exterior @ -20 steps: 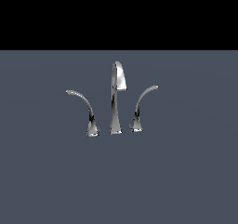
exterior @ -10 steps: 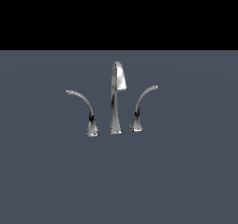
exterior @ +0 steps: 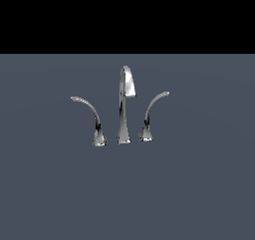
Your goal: Turn on the faucet by rotating a designated handle.
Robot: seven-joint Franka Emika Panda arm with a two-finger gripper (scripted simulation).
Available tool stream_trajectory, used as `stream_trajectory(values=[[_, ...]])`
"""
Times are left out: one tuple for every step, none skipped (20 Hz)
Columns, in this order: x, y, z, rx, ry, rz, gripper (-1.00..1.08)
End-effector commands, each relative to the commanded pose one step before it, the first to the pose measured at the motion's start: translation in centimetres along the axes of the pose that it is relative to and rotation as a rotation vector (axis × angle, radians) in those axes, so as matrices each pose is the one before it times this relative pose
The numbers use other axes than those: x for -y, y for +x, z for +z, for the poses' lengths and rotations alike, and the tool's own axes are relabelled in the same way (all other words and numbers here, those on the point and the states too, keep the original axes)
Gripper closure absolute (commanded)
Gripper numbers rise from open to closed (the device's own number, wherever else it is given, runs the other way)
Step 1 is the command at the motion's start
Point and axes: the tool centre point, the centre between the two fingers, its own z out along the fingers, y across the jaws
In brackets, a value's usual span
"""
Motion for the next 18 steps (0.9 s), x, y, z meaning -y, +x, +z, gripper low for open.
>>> stream_trajectory(values=[[0.994, 0.312, 1.116, -0.00053, 0.00059, 0.04998, 1.08], [0.433, 0.137, 0.474, -0.00033, 0.00026, 0.02136, 1.08], [0.434, 0.138, 0.475, -0.00033, 0.00027, 0.02139, 1.08], [0.436, 0.138, 0.476, -0.00033, 0.00028, 0.02141, 1.08], [0.438, 0.139, 0.477, -0.00033, 0.00029, 0.02145, 1.08], [0.439, 0.140, 0.478, -0.00033, 0.00030, 0.02147, 1.08], [0.441, 0.140, 0.478, -0.00033, 0.00031, 0.02148, 1.08], [0.442, 0.141, 0.479, -0.00032, 0.00032, 0.02150, 1.08], [0.444, 0.142, 0.480, -0.00032, 0.00034, 0.02151, 1.08], [0.446, 0.142, 0.480, -0.00032, 0.00035, 0.02151, 1.08], [0.446, 0.143, 0.480, -0.00031, 0.00036, 0.02152, 1.08], [0.448, 0.143, 0.480, -0.00031, 0.00037, 0.02151, 1.08], [0.448, 0.144, 0.480, -0.00030, 0.00039, 0.02151, 1.08], [0.449, 0.144, 0.480, -0.00029, 0.00040, 0.02148, 1.08], [0.449, 0.145, 0.480, -0.00029, 0.00041, 0.02147, 1.08], [0.450, 0.145, 0.479, -0.00028, 0.00042, 0.02142, 1.08], [0.450, 0.146, 0.478, -0.00027, 0.00043, 0.02137, 1.08], [0.449, 0.146, 0.477, -0.00026, 0.00044, 0.02132, 1.08]])
